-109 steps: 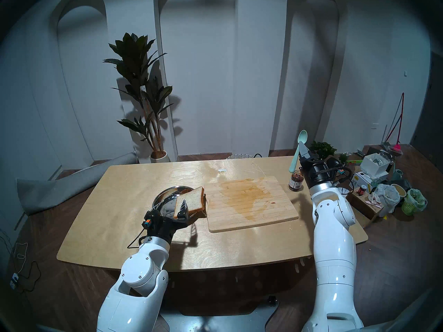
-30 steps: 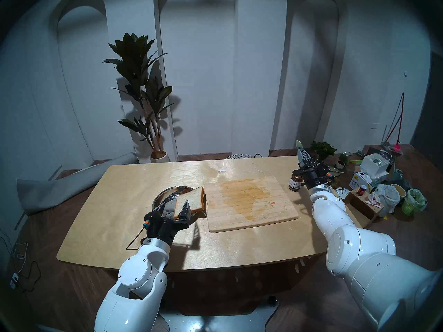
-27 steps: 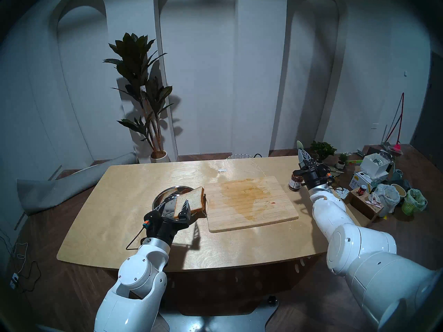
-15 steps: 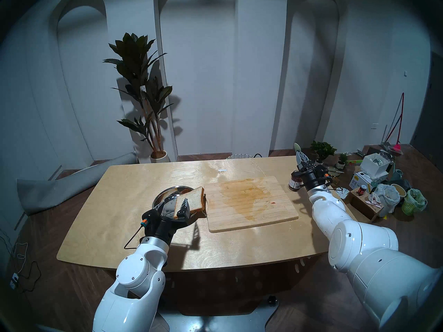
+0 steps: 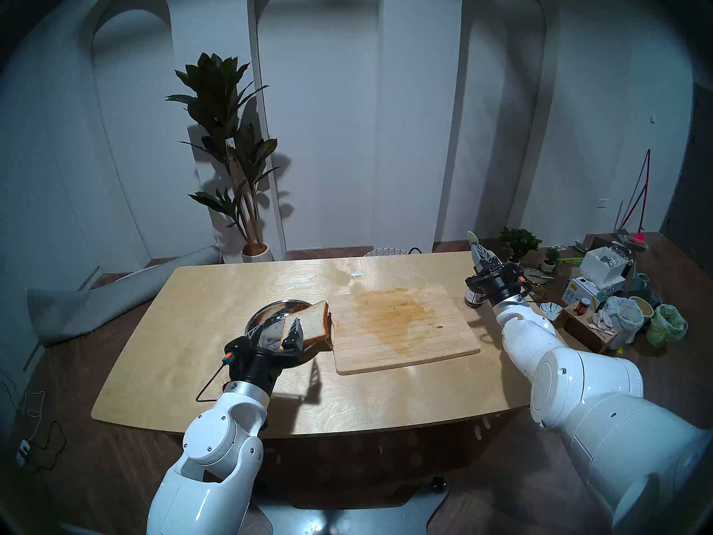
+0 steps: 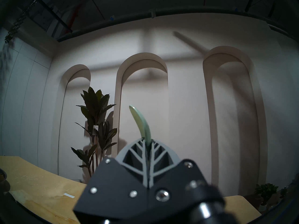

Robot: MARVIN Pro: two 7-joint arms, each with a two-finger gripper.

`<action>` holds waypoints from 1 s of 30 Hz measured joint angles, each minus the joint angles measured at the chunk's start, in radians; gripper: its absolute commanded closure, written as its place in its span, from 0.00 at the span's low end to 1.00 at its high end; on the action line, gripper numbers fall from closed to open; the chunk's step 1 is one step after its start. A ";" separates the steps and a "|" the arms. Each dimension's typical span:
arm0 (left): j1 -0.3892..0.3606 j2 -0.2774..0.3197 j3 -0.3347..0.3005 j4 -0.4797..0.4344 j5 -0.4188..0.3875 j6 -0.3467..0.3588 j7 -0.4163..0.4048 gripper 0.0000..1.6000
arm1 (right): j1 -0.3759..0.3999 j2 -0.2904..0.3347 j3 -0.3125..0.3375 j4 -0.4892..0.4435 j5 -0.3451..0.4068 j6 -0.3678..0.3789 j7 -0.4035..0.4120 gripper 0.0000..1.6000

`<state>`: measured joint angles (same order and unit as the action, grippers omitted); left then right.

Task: Spread jam over the slice of bread with the knife

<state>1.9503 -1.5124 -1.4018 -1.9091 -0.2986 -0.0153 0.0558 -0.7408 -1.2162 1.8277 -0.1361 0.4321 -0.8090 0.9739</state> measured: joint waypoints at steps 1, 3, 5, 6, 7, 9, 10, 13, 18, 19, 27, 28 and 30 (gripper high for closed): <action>0.001 0.000 0.000 -0.001 -0.001 0.000 0.000 0.00 | 0.002 0.001 -0.001 0.001 -0.002 0.003 -0.004 1.00; 0.003 0.001 -0.001 -0.004 -0.003 0.001 0.000 0.00 | 0.005 0.002 -0.005 0.005 -0.008 0.009 -0.015 1.00; 0.005 0.001 -0.001 -0.005 -0.004 0.001 0.000 0.00 | 0.007 0.003 -0.008 0.008 -0.014 0.014 -0.025 1.00; 0.007 0.001 -0.002 -0.007 -0.005 0.001 0.001 0.00 | 0.008 0.004 -0.010 0.011 -0.018 0.017 -0.033 1.00; 0.008 0.002 -0.002 -0.007 -0.005 0.001 0.001 0.00 | 0.008 0.005 -0.010 0.012 -0.020 0.019 -0.036 1.00; 0.010 0.002 -0.003 -0.008 -0.005 0.001 0.001 0.00 | 0.008 0.006 -0.012 0.014 -0.024 0.022 -0.044 1.00; 0.010 0.002 -0.003 -0.008 -0.005 0.001 0.002 0.00 | 0.008 0.006 -0.013 0.015 -0.025 0.023 -0.046 1.00; 0.013 0.002 -0.005 -0.009 -0.004 0.001 0.002 0.00 | 0.007 0.007 -0.015 0.016 -0.032 0.025 -0.055 1.00; 0.015 0.002 -0.007 -0.009 -0.003 0.001 0.002 0.00 | 0.005 0.008 -0.019 0.018 -0.042 0.022 -0.066 1.00; 0.015 0.002 -0.007 -0.009 -0.003 0.001 0.002 0.00 | 0.004 0.008 -0.019 0.018 -0.043 0.022 -0.068 1.00; 0.015 -0.002 -0.010 -0.009 -0.003 -0.001 0.003 0.00 | -0.006 0.015 -0.015 0.020 -0.042 0.022 -0.050 1.00; 0.015 -0.002 -0.011 -0.008 -0.003 -0.001 0.003 0.00 | -0.008 0.016 -0.013 0.020 -0.040 0.022 -0.044 1.00; 0.015 -0.003 -0.012 -0.008 -0.003 -0.001 0.003 0.00 | -0.013 0.017 -0.007 0.021 -0.035 0.022 -0.033 1.00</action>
<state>1.9652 -1.5157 -1.4135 -1.9174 -0.3018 -0.0164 0.0587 -0.7533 -1.1990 1.8205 -0.1151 0.3966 -0.7870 0.9410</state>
